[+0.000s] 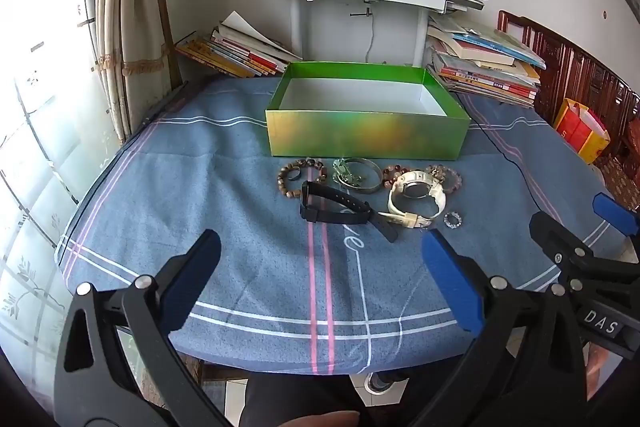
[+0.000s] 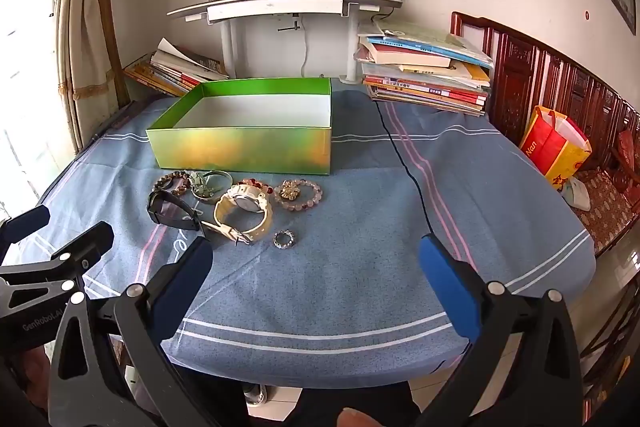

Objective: Organize jewelry

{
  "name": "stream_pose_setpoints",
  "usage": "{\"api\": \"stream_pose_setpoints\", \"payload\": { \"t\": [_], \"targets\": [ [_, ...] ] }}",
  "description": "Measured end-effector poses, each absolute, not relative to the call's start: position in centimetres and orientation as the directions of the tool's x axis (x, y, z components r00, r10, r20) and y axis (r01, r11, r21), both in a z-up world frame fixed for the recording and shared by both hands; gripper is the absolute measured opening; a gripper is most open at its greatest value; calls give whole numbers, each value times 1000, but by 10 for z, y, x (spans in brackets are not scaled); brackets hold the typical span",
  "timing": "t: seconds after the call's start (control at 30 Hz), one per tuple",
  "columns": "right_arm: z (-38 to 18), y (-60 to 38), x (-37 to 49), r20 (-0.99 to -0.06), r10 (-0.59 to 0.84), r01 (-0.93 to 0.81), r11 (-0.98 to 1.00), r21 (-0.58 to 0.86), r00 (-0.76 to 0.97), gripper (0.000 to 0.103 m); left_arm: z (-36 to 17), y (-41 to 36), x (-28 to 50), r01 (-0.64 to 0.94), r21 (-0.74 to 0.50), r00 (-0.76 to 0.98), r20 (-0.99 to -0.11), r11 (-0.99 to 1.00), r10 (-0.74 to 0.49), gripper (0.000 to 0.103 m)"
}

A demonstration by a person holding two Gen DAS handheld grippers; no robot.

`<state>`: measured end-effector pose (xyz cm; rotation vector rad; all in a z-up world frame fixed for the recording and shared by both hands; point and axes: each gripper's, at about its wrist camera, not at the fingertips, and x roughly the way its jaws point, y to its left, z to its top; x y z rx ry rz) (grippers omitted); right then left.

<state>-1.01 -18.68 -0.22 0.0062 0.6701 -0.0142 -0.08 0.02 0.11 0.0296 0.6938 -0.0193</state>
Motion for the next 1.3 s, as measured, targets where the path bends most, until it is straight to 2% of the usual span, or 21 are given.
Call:
{"api": "stream_pose_setpoints", "payload": {
  "t": [1.3],
  "targets": [
    [-9,-187,-10,-621,-1,18,1000,21,784,101,-1,-1,-2,33,23,763,-646,999,-11,99]
  ]
}}
